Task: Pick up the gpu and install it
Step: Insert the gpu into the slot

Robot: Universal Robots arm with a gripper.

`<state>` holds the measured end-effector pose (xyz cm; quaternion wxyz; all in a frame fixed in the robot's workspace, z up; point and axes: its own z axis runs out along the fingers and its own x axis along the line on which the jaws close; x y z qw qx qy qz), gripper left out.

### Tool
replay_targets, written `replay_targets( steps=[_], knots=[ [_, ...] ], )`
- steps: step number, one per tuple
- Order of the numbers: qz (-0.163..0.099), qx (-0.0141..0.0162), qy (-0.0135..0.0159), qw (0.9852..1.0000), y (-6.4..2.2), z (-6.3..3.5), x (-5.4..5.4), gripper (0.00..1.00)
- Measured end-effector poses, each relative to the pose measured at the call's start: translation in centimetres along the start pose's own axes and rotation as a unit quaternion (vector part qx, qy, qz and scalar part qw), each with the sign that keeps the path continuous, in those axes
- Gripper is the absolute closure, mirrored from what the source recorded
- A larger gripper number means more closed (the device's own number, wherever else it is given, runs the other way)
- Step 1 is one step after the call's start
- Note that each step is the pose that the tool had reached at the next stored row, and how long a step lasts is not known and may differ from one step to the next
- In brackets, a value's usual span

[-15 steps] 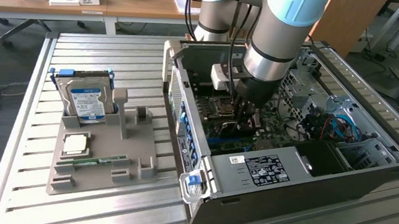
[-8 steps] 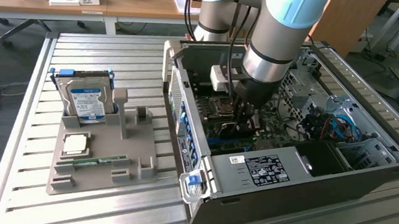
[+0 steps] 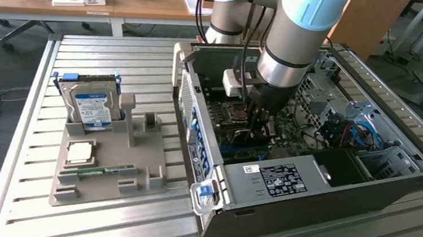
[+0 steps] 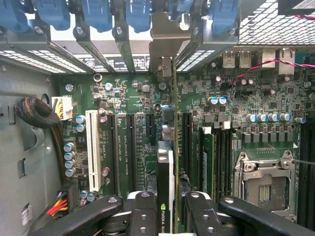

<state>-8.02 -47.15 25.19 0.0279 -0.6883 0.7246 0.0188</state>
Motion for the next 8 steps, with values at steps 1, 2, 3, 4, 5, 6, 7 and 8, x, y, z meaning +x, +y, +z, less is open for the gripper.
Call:
replay_targets(
  steps=[1,2,3,4,5,6,7,8],
  knots=[
    [0.000,0.0000,0.0000,1.0000,0.00,0.04,0.01,0.73],
    [0.000,0.0000,0.0000,1.0000,0.00,0.11,0.02,0.73],
    [0.000,0.0000,0.0000,1.0000,0.00,0.17,0.02,0.73],
    [0.000,-0.0001,0.0001,1.0000,0.00,0.18,0.02,0.73],
    [0.000,0.0000,0.0001,1.0000,0.00,0.18,0.02,0.73],
    [0.000,0.0000,0.0001,1.0000,0.00,0.18,0.02,0.73],
    [0.000,0.0000,0.0001,1.0000,0.00,0.18,0.02,0.73],
    [0.000,0.0000,-0.0001,1.0000,0.00,0.18,0.02,0.73]
  ],
)
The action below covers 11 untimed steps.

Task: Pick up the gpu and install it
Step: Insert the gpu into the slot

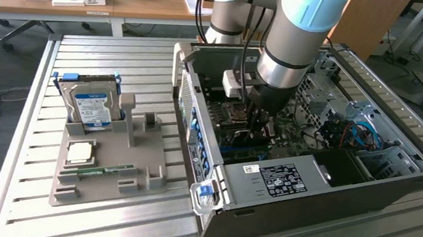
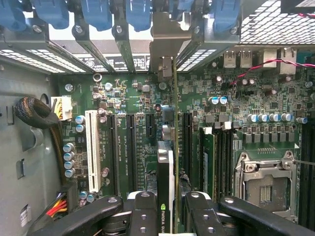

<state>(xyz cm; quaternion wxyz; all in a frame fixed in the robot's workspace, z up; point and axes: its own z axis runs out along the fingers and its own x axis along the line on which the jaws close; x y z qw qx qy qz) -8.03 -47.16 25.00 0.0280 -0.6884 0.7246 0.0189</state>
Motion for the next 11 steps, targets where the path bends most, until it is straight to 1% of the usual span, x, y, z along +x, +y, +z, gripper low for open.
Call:
replay_targets(
  steps=[1,5,6,11],
  knots=[
    [0.000,0.0000,-0.0007,1.0000,0.00,0.01,0.00,0.73],
    [0.000,0.0000,-0.0009,1.0000,0.00,0.02,0.00,0.73],
    [0.000,0.0000,-0.0013,1.0000,0.00,0.06,0.01,0.73],
    [0.000,0.0000,-0.0014,1.0000,0.00,0.12,0.01,0.73]
  ],
)
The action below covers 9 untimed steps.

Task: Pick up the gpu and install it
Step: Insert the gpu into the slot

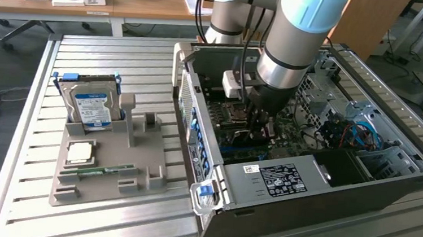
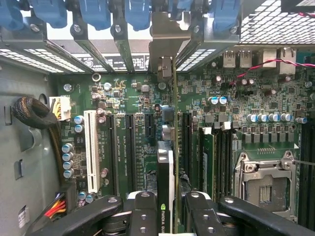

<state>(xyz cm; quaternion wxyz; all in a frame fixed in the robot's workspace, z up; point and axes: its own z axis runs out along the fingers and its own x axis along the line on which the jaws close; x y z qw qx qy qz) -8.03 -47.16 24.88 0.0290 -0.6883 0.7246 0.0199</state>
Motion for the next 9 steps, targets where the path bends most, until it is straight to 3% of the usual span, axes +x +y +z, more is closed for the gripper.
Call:
replay_targets(
  steps=[9],
  knots=[
    [0.000,0.0000,0.0001,1.0000,0.00,0.15,0.01,0.73]
  ],
)
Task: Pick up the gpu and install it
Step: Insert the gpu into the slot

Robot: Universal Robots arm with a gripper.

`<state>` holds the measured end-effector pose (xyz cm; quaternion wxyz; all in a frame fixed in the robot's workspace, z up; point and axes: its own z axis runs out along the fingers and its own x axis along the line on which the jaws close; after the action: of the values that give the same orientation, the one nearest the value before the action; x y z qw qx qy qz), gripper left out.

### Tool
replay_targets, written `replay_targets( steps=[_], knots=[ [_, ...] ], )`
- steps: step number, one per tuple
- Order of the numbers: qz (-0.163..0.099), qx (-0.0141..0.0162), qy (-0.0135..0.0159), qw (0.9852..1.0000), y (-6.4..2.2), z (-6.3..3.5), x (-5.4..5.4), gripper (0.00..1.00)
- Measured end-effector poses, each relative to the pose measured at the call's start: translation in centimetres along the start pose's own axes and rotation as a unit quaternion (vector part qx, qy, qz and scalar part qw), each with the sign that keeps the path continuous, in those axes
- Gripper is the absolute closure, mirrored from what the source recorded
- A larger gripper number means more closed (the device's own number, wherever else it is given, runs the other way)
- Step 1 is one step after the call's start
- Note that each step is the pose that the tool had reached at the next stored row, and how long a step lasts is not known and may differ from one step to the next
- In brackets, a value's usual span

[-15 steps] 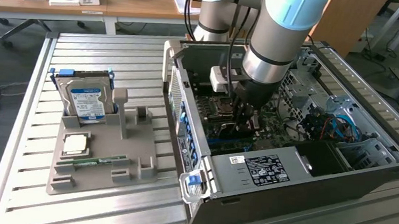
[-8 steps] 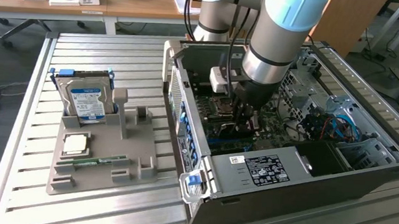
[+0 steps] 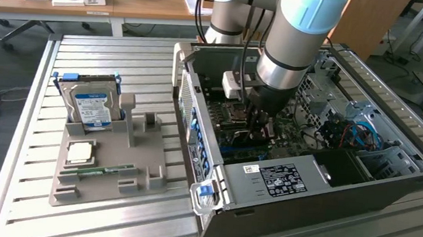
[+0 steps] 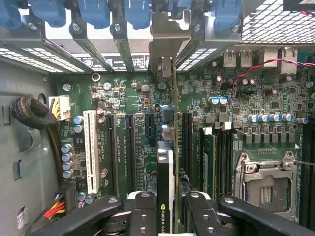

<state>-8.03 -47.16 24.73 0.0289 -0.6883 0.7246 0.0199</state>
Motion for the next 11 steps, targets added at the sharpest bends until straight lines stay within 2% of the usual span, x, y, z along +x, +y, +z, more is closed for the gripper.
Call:
replay_targets(
  steps=[11],
  knots=[
    [0.000,0.0000,0.0000,1.0000,0.00,0.19,0.01,0.73]
  ],
)
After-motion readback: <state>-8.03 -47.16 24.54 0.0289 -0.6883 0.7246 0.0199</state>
